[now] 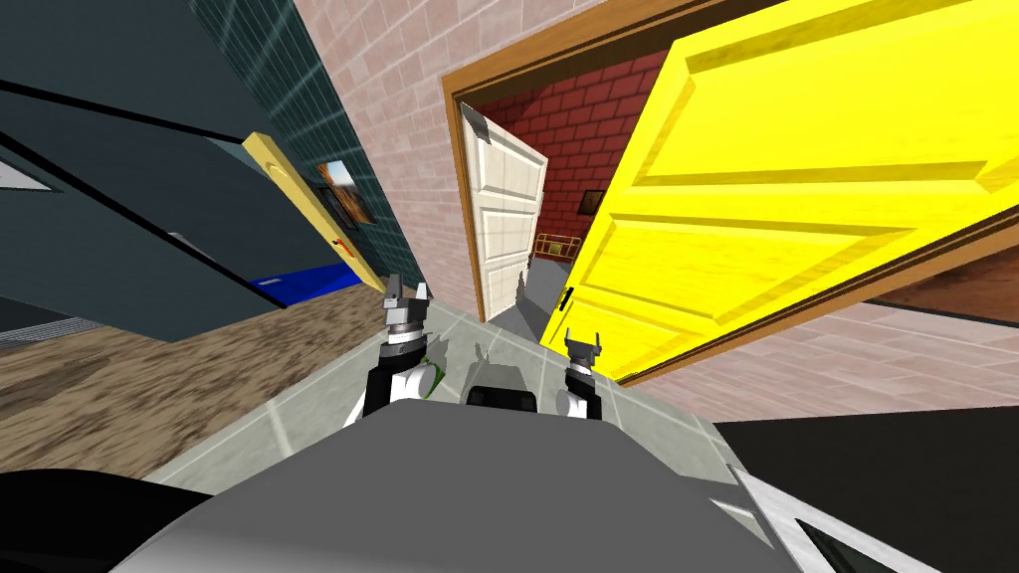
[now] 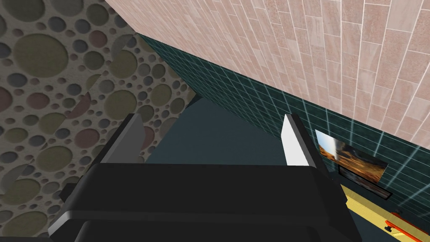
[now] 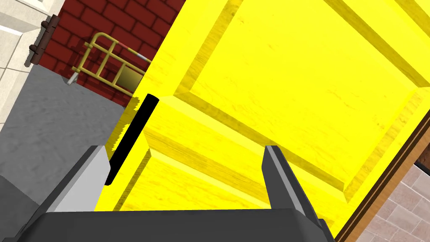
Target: Push the door open
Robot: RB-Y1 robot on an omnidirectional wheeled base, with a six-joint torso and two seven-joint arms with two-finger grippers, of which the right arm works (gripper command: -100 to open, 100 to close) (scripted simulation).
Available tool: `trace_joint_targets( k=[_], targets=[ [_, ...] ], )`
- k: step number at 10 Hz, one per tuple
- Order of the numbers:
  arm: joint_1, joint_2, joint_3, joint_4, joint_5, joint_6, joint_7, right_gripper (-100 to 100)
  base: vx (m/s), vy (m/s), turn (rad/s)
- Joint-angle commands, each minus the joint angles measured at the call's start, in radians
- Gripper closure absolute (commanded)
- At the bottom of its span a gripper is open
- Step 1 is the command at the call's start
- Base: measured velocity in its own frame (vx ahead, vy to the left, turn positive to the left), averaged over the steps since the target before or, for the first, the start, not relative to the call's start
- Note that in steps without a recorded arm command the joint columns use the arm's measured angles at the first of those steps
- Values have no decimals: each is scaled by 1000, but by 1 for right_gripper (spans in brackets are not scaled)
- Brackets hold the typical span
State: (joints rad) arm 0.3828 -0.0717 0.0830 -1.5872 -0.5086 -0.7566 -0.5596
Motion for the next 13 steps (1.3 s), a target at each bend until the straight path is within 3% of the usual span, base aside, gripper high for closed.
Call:
trace_joint_targets(
  k=[1,13],
  targets=[
    [-9,6,5,39,-19,-16,-31,-100,89,-91,120],
    [-40,41,41,294,-164,-127,-262,-100,80,-76,109]
  ],
)
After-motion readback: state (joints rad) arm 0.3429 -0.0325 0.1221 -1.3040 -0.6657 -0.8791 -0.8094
